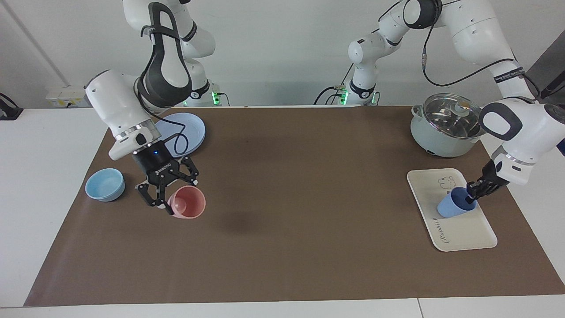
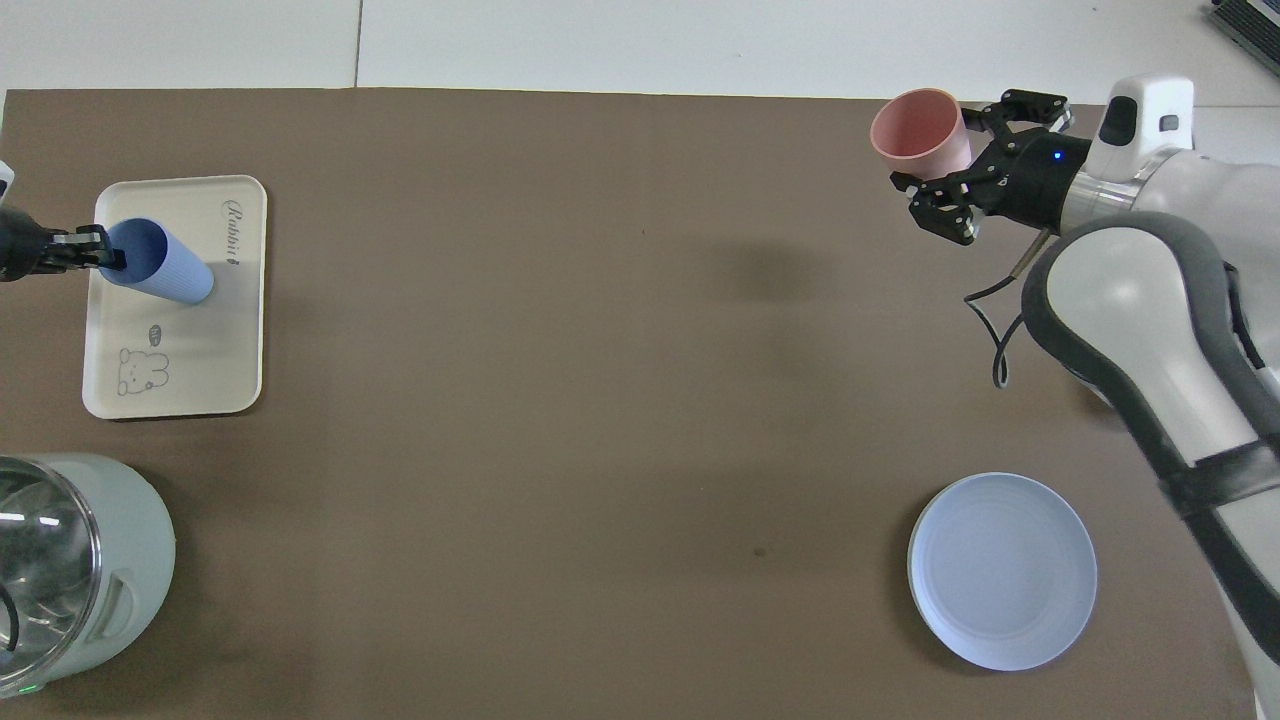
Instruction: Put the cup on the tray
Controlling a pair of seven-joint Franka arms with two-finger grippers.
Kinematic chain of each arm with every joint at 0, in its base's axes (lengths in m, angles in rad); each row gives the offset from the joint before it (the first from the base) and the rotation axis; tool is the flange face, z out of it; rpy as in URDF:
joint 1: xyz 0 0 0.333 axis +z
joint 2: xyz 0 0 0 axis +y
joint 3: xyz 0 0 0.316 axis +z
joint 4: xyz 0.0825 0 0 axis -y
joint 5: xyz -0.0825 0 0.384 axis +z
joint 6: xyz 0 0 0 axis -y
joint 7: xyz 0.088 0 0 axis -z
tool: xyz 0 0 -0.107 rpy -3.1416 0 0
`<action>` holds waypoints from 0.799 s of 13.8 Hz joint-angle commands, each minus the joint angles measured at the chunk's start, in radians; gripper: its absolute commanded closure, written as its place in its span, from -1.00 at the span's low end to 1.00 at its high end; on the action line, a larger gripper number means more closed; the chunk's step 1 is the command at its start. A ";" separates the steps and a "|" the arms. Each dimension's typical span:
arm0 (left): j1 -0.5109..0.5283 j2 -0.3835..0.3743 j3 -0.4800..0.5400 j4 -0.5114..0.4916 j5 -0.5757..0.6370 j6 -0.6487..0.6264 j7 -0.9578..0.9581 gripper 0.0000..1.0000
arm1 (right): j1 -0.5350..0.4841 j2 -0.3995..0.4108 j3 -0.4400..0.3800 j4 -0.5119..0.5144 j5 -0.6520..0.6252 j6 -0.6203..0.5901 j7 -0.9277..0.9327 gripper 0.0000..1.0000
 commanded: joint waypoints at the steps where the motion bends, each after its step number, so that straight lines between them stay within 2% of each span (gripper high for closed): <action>1: 0.005 0.008 -0.004 0.030 -0.016 -0.025 0.034 -0.50 | -0.068 -0.010 0.015 -0.027 0.140 -0.052 -0.168 1.00; 2: 0.002 0.009 -0.004 0.034 -0.017 -0.027 0.034 -0.71 | -0.091 -0.005 0.014 -0.039 0.288 -0.086 -0.313 1.00; 4: -0.008 0.014 -0.004 0.097 -0.016 -0.115 0.029 -0.75 | -0.167 0.016 0.014 -0.081 0.553 -0.177 -0.576 1.00; 6: -0.061 0.025 -0.002 0.222 -0.014 -0.257 0.020 -0.81 | -0.225 0.033 0.012 -0.101 0.627 -0.259 -0.664 1.00; 8: -0.132 0.020 0.004 0.304 -0.003 -0.364 0.009 -0.87 | -0.268 0.058 0.014 -0.102 0.659 -0.334 -0.707 1.00; 11: -0.213 -0.023 0.004 0.312 0.075 -0.488 -0.048 -0.87 | -0.314 0.139 0.014 -0.110 0.803 -0.449 -0.884 1.00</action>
